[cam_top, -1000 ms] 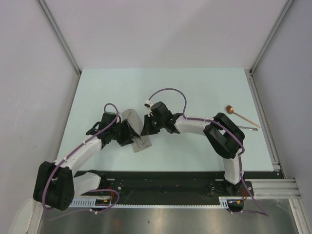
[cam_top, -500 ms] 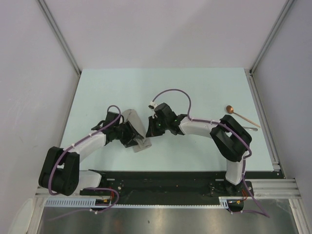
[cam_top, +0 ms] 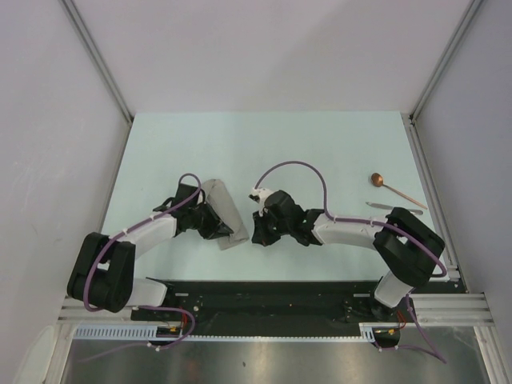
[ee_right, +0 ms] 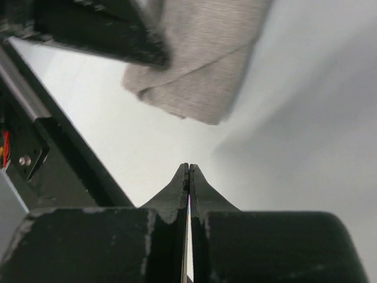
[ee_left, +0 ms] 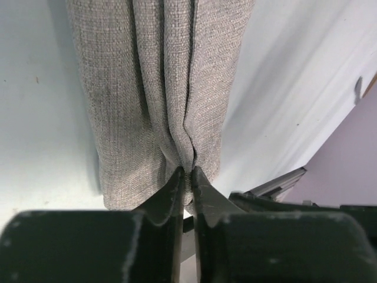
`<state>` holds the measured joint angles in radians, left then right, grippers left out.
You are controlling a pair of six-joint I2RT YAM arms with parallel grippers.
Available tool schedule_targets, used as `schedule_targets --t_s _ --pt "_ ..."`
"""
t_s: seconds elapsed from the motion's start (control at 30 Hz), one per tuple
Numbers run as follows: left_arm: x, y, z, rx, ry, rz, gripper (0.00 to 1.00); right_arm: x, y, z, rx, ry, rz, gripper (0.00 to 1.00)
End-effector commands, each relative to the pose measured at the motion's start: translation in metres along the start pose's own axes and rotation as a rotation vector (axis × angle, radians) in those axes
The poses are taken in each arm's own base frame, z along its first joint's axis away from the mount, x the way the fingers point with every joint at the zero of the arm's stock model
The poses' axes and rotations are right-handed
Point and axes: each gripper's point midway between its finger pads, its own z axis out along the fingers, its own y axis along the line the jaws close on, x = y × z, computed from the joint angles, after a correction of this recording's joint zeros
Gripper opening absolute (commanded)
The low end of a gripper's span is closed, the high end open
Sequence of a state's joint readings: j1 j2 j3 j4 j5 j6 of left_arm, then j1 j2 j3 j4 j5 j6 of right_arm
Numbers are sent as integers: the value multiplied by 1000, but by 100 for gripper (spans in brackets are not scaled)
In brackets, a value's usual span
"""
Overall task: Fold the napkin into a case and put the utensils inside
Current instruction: Smooth out the smaller rectangle-folded napkin at the center of the board.
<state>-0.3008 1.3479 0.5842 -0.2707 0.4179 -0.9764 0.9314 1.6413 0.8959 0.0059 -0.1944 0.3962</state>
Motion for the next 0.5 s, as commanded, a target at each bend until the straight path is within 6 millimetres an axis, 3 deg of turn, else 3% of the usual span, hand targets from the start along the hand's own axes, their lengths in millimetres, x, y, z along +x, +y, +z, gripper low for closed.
schedule_targets --t_s 0.0,0.07,0.17,0.47 --pt "-7 -7 -3 24 -31 48 7 -19 28 0 -109 -92 -106 0" --pt "-7 -4 -2 19 -30 43 0 -23 39 4 -151 -101 -124 0" --pt "-7 -5 -3 30 -35 44 0 -21 48 15 -168 -112 -158 0" --pt "-16 -18 -26 28 -105 78 0 -17 48 30 -56 -168 -226 0"
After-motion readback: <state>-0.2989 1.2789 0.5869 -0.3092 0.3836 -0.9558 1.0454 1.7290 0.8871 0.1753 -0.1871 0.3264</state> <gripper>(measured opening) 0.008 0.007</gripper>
